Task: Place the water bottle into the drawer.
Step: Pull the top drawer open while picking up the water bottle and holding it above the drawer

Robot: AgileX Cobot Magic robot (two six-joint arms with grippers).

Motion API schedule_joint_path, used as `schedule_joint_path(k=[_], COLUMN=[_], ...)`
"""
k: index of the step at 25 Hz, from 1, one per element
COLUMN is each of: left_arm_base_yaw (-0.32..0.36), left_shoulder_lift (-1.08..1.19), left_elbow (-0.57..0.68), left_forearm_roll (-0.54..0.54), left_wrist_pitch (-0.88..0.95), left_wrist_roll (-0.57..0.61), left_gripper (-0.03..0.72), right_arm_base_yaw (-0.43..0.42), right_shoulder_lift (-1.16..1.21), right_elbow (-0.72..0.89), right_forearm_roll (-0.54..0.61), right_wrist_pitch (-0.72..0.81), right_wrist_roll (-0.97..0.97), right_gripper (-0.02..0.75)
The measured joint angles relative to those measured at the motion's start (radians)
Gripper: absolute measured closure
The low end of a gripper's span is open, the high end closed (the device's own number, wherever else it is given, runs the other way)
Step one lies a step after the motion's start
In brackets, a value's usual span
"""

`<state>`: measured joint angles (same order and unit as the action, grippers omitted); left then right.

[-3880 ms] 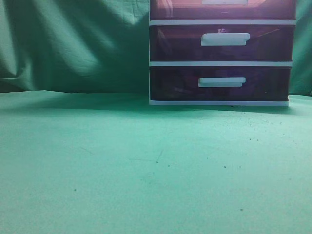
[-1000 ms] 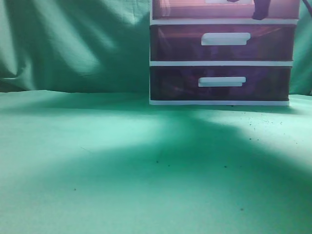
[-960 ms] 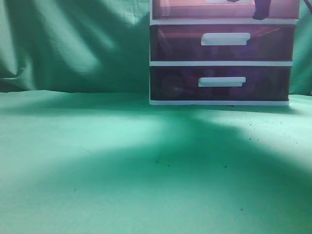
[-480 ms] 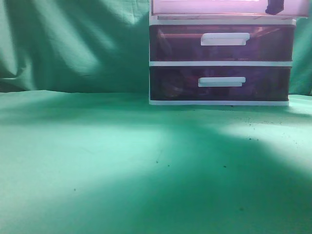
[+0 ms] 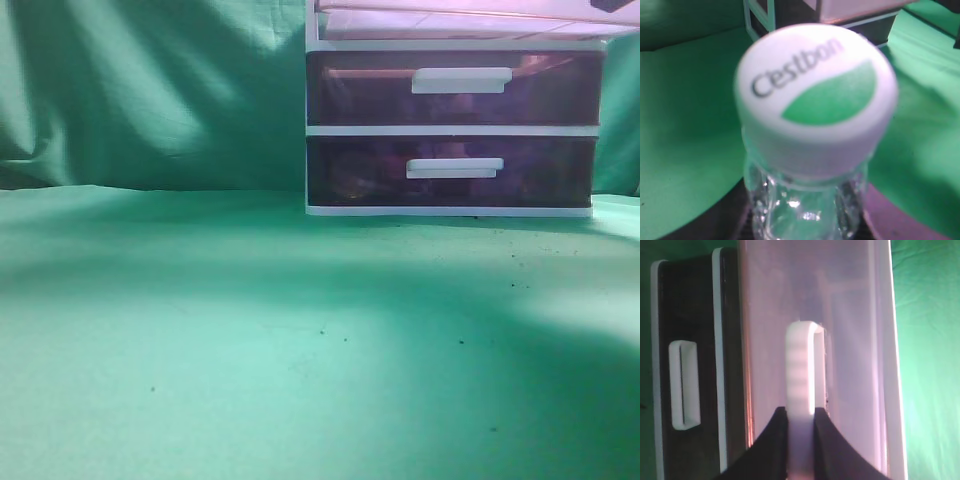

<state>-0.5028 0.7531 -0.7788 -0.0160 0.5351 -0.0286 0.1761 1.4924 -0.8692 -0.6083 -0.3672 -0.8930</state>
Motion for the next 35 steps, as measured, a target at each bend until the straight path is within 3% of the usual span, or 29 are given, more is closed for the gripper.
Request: schedule_joint_path(k=[9,13,18,25,29,35], left_arm_base_yaw=[0.0,0.0,-0.043,-0.187,-0.192,-0.192], left_shoulder_lift=[0.023,0.117,0.327,0.68,0.867,1.099], left_elbow=[-0.008,-0.1,-0.335,-0.743,-0.96,-1.209], left_forearm_roll=[-0.031,-0.069,-0.111,-0.116,-0.093,0.038], left_wrist_pitch=[-0.259,-0.303,-0.297,-0.265,-0.247,-0.079], left_wrist_roll=[0.0,0.0,0.011,0.156,0.223,0.383], left_gripper=[0.416,0.416,0.416,0.416,0.416,0.416], right_arm_base_yaw=[-0.001,-0.001,-0.002,-0.002,-0.002,-0.002], right_shoulder_lift=[-0.082,-0.084,-0.084,-0.084,-0.084,-0.086], right_elbow=[0.094,0.105,0.105,0.105,0.105,0.105], right_forearm_roll=[-0.037,-0.056,-0.082,-0.089,-0.089,-0.092], right_wrist_pitch=[-0.011,-0.015,-0.017,-0.017,-0.015,-0.009], right_wrist_roll=[0.055,0.061,0.067,0.071,0.073,0.075], right_gripper=[0.641,0.641,0.641,0.641,0.641,0.641])
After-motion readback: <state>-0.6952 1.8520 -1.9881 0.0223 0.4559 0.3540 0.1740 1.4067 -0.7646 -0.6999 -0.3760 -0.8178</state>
